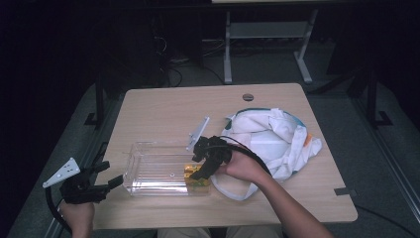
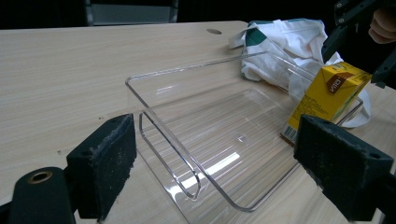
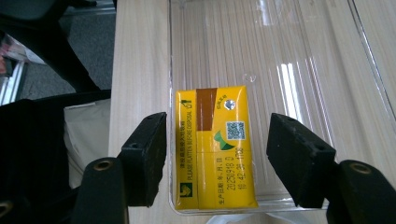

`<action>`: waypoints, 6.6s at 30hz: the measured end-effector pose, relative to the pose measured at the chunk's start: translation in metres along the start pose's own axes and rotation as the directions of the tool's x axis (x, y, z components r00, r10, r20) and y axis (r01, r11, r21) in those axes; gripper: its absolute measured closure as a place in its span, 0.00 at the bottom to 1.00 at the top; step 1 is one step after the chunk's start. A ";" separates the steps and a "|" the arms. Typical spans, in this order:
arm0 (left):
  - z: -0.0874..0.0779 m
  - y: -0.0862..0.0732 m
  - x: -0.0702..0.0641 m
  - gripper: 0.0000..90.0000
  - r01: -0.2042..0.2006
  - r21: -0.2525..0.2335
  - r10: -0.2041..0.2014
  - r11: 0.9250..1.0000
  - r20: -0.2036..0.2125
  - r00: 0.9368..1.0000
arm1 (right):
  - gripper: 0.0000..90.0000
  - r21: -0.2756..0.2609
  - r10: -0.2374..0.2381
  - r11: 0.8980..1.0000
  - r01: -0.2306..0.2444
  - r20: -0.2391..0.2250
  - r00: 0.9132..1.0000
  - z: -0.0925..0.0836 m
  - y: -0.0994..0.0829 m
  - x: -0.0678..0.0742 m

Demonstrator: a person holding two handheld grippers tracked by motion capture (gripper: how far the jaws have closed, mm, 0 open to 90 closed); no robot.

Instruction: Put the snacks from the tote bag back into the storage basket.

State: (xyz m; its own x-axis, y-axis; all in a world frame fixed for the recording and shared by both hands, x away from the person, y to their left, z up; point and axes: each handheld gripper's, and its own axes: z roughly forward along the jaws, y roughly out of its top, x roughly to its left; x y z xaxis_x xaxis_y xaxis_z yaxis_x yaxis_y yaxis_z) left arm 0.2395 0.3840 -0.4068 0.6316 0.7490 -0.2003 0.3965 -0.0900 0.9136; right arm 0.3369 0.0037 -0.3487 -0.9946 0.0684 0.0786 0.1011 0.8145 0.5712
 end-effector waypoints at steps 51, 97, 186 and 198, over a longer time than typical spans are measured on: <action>-0.001 0.000 0.000 0.14 0.004 -0.002 -0.004 1.000 -0.004 1.000 | 0.42 -0.067 0.078 0.995 -0.072 0.084 0.993 -0.047 -0.019 -0.014; 0.000 0.000 0.000 0.14 -0.001 0.004 0.001 1.000 -0.003 1.000 | 0.41 -0.092 0.178 0.982 -0.166 0.145 0.973 -0.068 -0.063 -0.027; 0.003 0.000 -0.003 0.14 -0.003 0.015 0.003 1.000 0.006 1.000 | 0.38 -0.212 0.429 0.897 -0.387 0.215 0.877 -0.098 -0.189 -0.007; 0.004 0.000 -0.004 0.14 -0.007 0.017 0.007 1.000 0.008 1.000 | 0.38 -0.224 0.462 0.881 -0.416 0.230 0.856 -0.100 -0.210 0.002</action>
State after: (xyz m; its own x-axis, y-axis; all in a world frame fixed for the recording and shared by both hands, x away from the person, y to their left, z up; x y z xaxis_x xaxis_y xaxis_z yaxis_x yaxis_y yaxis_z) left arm 0.2397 0.3784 -0.4074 0.6398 0.7428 -0.1972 0.4038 -0.1066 0.9086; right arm 0.3161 -0.2247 -0.3861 -0.8107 0.5676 0.1436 0.5082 0.5604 0.6540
